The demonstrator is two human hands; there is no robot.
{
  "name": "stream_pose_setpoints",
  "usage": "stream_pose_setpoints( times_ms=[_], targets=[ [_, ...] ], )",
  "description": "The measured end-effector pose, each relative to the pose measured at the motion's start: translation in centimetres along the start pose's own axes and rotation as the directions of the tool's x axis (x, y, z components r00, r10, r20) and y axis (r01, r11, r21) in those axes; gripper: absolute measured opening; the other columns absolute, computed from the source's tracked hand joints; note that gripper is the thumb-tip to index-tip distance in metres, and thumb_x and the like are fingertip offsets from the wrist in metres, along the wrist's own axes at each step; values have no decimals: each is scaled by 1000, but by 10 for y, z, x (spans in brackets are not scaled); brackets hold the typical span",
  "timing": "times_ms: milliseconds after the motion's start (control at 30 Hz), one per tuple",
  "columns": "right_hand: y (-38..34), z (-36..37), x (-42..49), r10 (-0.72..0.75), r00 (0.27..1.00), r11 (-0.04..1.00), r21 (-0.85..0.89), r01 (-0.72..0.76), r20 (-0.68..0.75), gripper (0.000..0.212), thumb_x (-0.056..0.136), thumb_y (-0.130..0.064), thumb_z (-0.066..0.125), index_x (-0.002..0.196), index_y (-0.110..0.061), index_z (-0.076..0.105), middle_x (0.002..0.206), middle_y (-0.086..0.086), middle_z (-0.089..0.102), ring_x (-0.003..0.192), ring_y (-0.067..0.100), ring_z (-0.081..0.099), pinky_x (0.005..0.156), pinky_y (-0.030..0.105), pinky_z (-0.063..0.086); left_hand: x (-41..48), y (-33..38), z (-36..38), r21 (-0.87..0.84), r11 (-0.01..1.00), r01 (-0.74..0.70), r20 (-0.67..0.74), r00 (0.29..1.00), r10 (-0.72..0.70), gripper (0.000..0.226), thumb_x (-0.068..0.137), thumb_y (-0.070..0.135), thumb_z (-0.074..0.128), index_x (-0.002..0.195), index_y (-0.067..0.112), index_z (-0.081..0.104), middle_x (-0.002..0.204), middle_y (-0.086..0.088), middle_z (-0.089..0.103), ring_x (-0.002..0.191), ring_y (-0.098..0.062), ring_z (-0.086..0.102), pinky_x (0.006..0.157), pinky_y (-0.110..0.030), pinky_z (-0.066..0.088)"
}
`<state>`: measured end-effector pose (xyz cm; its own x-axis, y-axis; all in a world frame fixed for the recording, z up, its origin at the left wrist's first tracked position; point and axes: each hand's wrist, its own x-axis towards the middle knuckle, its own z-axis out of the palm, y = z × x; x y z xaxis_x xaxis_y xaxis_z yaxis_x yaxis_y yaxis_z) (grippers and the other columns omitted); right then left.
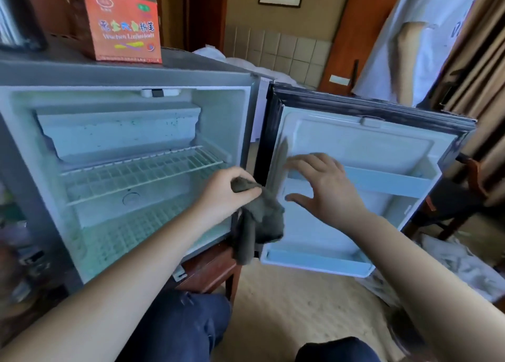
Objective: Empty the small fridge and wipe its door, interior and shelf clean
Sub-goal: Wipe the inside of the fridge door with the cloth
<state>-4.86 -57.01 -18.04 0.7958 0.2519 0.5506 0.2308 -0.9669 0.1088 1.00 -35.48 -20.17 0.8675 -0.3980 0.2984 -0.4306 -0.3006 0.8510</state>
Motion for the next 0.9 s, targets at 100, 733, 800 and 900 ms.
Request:
stream_pose_setpoints(
  times_ms=[100,733,800,900],
  targets=[
    [20,3,9,169,981,981,112,-158,-92,36,84,-24,70,115,-10,61,110,9,60,102,32,57,87,41,48,18,-3,-6,-78,993,85,-155,983,-97,31,80,28,78,99,14,58,101,-5,66,65,-18,63,49,-17,49],
    [69,34,32,252,967,926,298,-231,-33,46,82,-55,52,60,-26,23,55,-7,30,65,22,33,62,31,20,47,-49,117,129,985,-112,-176,975,134,14,93,14,61,93,1,57,93,-13,60,84,-29,56,60,-23,27],
    [69,32,33,249,968,930,284,-234,-15,46,83,-51,54,60,-27,22,56,-6,31,66,22,33,62,31,19,48,-40,111,78,991,-111,-195,973,124,13,91,16,64,91,4,59,90,-8,63,84,-23,57,59,-19,31],
    [69,32,32,249,968,931,282,-231,-29,43,83,-49,55,60,-26,27,55,-8,32,66,22,34,63,30,20,66,-5,89,-80,975,-205,-337,927,168,19,88,18,69,98,7,57,92,1,63,84,-12,57,70,-16,42]
  ],
)
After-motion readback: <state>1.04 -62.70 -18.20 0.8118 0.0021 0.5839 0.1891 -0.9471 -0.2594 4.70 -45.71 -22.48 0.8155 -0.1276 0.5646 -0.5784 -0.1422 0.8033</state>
